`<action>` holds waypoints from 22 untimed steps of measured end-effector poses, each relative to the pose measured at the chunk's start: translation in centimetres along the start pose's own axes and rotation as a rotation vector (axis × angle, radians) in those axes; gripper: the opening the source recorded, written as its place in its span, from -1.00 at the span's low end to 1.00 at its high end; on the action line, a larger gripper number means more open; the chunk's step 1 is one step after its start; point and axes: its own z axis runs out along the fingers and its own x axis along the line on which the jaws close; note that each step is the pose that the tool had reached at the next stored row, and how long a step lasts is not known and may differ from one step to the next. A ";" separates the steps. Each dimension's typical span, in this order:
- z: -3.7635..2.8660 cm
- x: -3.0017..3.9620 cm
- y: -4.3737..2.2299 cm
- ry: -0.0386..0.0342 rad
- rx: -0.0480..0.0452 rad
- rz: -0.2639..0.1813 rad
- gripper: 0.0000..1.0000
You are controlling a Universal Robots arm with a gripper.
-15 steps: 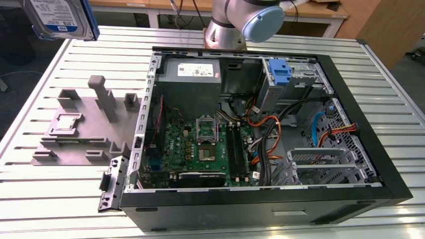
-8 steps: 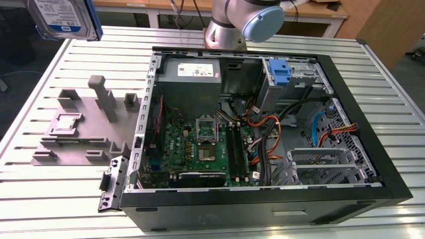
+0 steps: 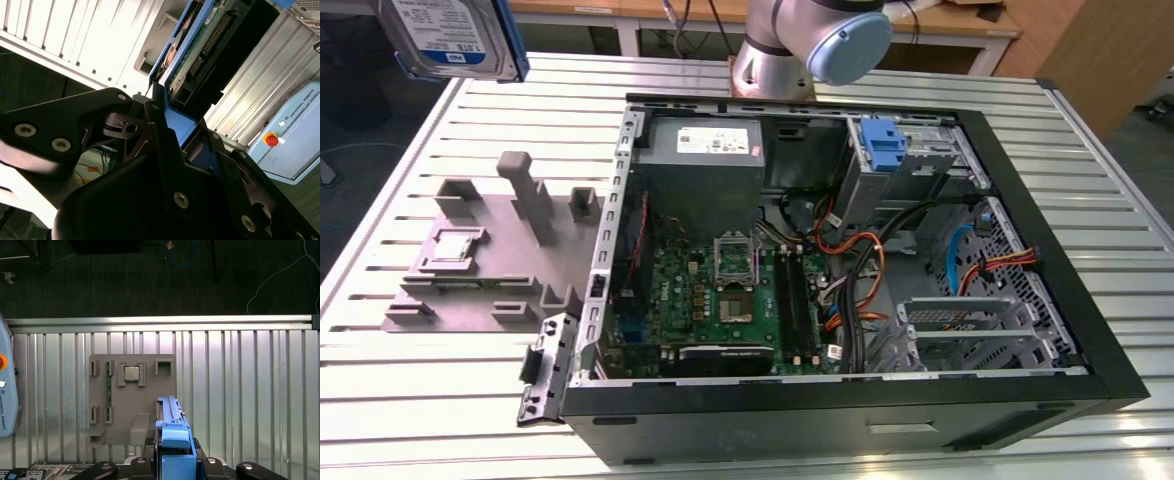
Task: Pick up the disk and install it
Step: 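Pick up the disk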
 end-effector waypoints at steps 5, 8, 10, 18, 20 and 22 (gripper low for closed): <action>0.00 0.13 0.00 0.0000 0.0001 0.000 -0.26; 0.00 0.26 -0.01 0.0001 0.0001 0.000 -0.26; 0.00 0.35 -0.01 0.0005 0.0000 0.000 -0.26; 0.00 0.72 -0.02 0.0043 0.0001 0.000 -0.26; 0.00 0.85 -0.02 0.0054 0.0002 0.000 -0.26; -0.01 1.00 -0.03 0.0062 0.0002 0.000 -0.26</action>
